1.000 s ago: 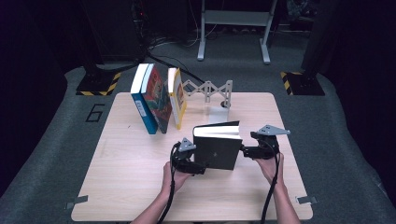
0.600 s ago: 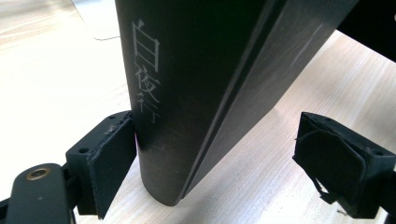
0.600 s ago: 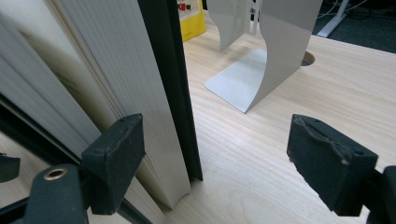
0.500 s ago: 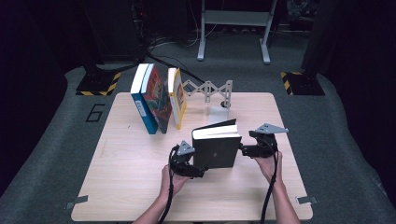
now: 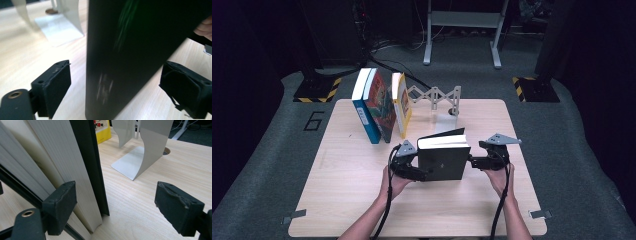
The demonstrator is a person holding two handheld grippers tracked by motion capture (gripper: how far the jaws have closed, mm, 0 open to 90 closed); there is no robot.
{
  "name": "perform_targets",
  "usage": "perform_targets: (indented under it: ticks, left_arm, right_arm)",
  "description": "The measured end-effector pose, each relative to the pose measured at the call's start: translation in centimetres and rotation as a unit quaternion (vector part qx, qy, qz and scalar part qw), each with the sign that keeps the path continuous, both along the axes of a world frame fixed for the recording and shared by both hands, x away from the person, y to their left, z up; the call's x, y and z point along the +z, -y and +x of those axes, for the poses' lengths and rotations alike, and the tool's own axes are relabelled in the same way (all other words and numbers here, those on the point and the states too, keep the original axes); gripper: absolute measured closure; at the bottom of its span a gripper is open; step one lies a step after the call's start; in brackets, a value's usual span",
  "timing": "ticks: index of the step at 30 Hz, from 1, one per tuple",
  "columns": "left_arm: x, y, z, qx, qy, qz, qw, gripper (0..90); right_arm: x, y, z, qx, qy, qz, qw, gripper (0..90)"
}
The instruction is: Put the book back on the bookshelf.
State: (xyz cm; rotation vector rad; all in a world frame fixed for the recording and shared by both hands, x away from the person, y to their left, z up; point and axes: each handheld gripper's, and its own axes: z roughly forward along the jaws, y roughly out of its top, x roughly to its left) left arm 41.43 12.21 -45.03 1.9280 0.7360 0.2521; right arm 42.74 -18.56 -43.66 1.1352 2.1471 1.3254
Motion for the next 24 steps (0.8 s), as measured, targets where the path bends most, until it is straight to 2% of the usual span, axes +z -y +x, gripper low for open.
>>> perform_targets:
  ticks: [2, 3, 4, 6, 10, 14, 16, 20, 23, 24]
  left_arm:
    - [0.1, 0.6, 0.1, -0.013, 0.009, 0.002, 0.9999, 16.9]
    - [0.1, 0.8, 0.0, -0.01, 0.015, -0.006, 0.9998, 21.2]
    - [0.1, 0.9, 0.1, -0.007, 0.022, -0.005, 0.9997, 21.8]
    - [0.0, 1.0, -0.1, -0.002, 0.023, -0.008, 0.9997, 23.1]
    - [0.2, 0.5, -0.4, -0.017, 0.039, 0.015, 0.999, 31.6]
    - [0.2, 0.1, -0.9, -0.027, 0.05, 0.025, 0.9981, 38.2]
    - [0.3, -0.2, -1.0, -0.04, 0.049, 0.03, 0.9976, 41.2]
    - [0.3, -0.6, -1.0, -0.053, 0.045, 0.028, 0.9972, 50.8]
    - [0.2, -0.6, -0.8, -0.044, 0.042, 0.018, 0.998, 52.3]
    - [0.3, -0.7, -0.7, -0.05, 0.039, 0.021, 0.9978, 52.3]
  right_arm:
    - [0.1, -0.1, 0.1, 0.003, -0.001, -0.002, 1.0, 17.1]
    - [0.0, -0.1, 0.2, 0.004, -0.001, -0.001, 1.0, 17.1]
    - [0.0, -0.2, 0.2, 0.004, -0.001, -0.001, 1.0, 17.3]
    - [0.0, -0.2, 0.4, 0.004, -0.001, 0.002, 1.0, 17.1]
    - [0.0, -0.4, 0.8, 0.004, -0.001, 0.003, 1.0, 17.8]
    - [0.2, -0.9, 1.2, 0.0, -0.001, -0.009, 1.0, 17.8]
    - [0.4, -0.8, 1.2, -0.005, -0.001, -0.018, 0.9998, 15.9]
    - [0.7, 0.1, 0.7, -0.018, -0.001, -0.009, 0.9998, 15.3]
    - [0.8, -0.6, 0.3, -0.018, -0.002, -0.026, 0.9995, 15.3]
    - [0.8, -0.8, 0.3, -0.016, 0.001, -0.035, 0.9993, 15.4]
